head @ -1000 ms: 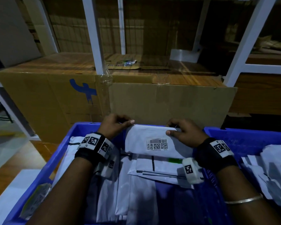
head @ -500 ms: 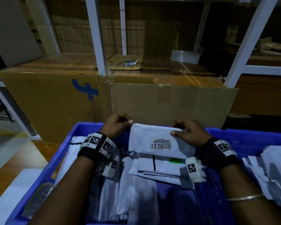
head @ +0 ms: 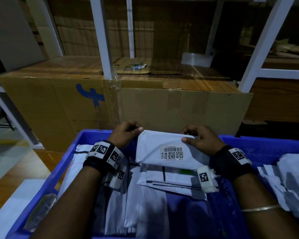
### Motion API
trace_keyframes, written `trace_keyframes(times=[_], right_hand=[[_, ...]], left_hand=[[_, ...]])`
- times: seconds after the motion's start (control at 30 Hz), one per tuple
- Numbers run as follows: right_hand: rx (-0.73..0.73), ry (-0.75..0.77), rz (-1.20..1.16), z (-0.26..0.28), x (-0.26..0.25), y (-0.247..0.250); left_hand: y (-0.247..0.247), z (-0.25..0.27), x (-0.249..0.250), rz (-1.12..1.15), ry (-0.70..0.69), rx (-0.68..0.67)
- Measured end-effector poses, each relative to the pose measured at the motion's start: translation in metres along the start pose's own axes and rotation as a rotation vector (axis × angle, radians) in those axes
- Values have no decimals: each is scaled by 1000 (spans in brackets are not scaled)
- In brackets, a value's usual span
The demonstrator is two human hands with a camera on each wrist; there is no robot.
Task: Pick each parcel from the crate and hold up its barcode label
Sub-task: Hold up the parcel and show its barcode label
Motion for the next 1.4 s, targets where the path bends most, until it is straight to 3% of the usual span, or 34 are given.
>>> trace_keyframes(times=[0.2, 0.43, 0.77, 0.9, 1.03, 1.17, 1.4], right_hand=[[10, 19, -14, -1, -4, 1], [23, 3, 10, -1, 0, 4], [15, 3, 15, -2, -1, 4], [50, 3, 12, -2, 0, 9], [101, 5, -2, -3, -1, 19], [117, -11, -15, -4, 1, 27], [160, -33, 13, -4, 7, 37]], left_hand=[[3, 0, 9, -61, -69, 64], [0, 0, 5, -12, -63, 23], [1, 1, 8, -153, -71, 98], [4, 1, 3, 105, 55, 135], [-7, 7, 2, 69, 125, -39], [-19, 14, 8, 2, 51, -259], [-25, 22, 8, 39, 70, -374]])
Point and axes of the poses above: each hand's wrist, its own z-axis away from the middle knuckle, its own y-axis out of the back of the hand, x = y × z, the point moved 7 cm from there along -z, towards the middle knuckle, and after that the axes turned 14 degrees about x, right-handed, at the moved point
